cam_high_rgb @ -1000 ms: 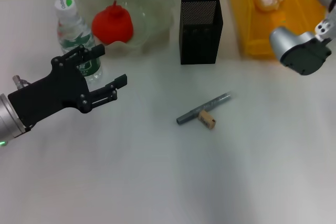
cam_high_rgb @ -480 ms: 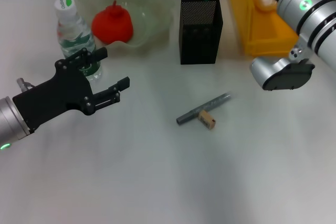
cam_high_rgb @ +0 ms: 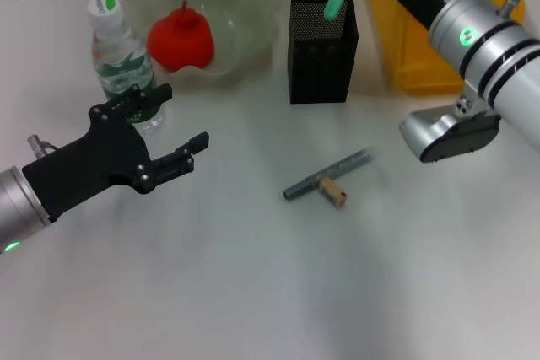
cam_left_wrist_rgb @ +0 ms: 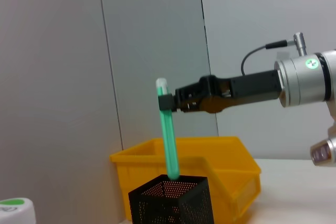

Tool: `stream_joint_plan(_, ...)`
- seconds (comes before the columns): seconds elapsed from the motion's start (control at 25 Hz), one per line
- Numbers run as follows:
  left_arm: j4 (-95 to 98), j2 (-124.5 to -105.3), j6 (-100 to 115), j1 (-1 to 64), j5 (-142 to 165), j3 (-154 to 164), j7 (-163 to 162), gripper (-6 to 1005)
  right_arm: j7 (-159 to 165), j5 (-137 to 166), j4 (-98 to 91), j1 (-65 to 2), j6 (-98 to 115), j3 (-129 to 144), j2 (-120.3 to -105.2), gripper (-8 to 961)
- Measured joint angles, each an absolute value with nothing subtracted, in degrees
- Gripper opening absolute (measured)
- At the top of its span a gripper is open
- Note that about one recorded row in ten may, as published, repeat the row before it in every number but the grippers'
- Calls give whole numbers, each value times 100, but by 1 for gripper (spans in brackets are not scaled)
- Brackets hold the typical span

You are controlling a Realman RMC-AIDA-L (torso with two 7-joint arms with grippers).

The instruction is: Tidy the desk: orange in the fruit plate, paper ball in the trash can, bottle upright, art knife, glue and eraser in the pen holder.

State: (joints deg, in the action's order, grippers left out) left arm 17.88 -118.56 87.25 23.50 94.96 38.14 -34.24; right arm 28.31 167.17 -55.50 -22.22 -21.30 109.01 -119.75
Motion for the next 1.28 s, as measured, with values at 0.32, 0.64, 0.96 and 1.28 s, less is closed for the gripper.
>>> stream_joint_plan(0.32,1557,-11862,8728,2280,9462,3814,-2902,796,2812,16382,-5058,-2305,-2535,11197,-11993,162)
stream_joint_plan(0.64,1439,-11860,8769,2255,9449,3754,-2721,795,2800,15894,-4682,-2554,-2841,11395,-11992,283)
stream_joint_plan(0.96,1428,-11856,8788,2254,9448,3753,-2813,795,3360,14887,-4794,-2476,-3383,11600,-11987,562)
stream_joint_plan(1.28,1423,-11845,8833,2203,9447,3749,-3164,796,6409,14342,-5101,-2400,-3905,11335,-11953,621)
